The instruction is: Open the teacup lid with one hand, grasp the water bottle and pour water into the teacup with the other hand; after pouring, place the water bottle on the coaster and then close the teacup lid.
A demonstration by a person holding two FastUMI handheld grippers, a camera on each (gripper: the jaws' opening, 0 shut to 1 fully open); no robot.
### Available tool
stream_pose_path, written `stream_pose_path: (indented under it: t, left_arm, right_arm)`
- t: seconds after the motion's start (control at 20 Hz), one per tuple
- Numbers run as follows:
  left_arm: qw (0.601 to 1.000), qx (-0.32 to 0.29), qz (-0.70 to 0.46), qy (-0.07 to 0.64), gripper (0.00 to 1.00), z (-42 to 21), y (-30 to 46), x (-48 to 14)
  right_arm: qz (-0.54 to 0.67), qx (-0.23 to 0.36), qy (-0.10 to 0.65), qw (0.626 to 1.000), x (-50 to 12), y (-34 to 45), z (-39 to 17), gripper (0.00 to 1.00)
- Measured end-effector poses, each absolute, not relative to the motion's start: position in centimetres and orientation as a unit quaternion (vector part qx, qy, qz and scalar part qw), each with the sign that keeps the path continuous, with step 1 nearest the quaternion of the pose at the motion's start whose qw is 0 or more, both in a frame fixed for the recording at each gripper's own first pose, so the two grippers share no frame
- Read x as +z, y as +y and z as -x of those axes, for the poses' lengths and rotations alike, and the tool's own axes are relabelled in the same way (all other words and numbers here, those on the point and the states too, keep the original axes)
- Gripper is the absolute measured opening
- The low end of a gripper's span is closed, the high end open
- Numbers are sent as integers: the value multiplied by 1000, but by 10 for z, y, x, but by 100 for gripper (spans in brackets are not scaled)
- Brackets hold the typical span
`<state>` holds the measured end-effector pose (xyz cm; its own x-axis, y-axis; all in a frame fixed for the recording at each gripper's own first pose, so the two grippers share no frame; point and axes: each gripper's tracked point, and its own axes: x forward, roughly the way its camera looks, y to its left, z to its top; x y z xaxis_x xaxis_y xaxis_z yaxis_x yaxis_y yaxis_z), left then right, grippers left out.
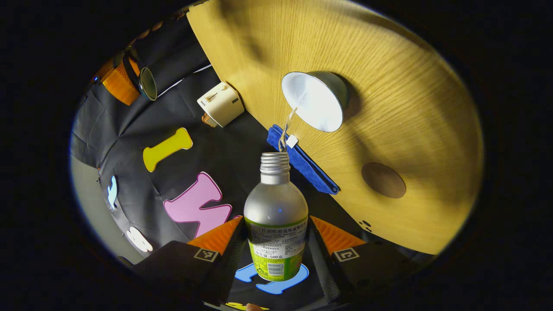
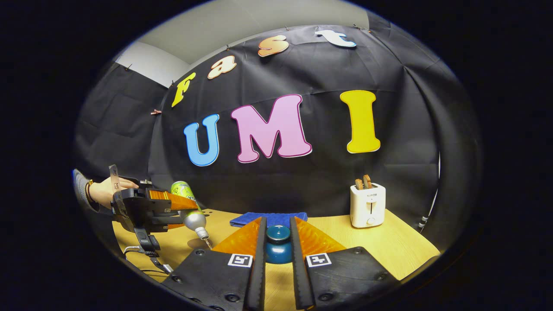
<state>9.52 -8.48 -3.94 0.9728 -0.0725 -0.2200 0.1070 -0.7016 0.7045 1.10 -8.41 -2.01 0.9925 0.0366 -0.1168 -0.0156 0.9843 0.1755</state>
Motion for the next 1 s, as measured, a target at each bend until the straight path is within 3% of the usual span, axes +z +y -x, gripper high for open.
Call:
stream_pose_path:
  t: [0.6, 1.0]
  left_arm:
    - [322, -135, -937, -7, 82, -98, -99, -40]
    - [341, -139, -929, -23, 82, -95, -109, -38]
  right_arm:
    - [-86, 11, 61, 994, -19, -87, -10, 30]
    - [-87, 9, 59, 994, -18, -89, -10, 30]
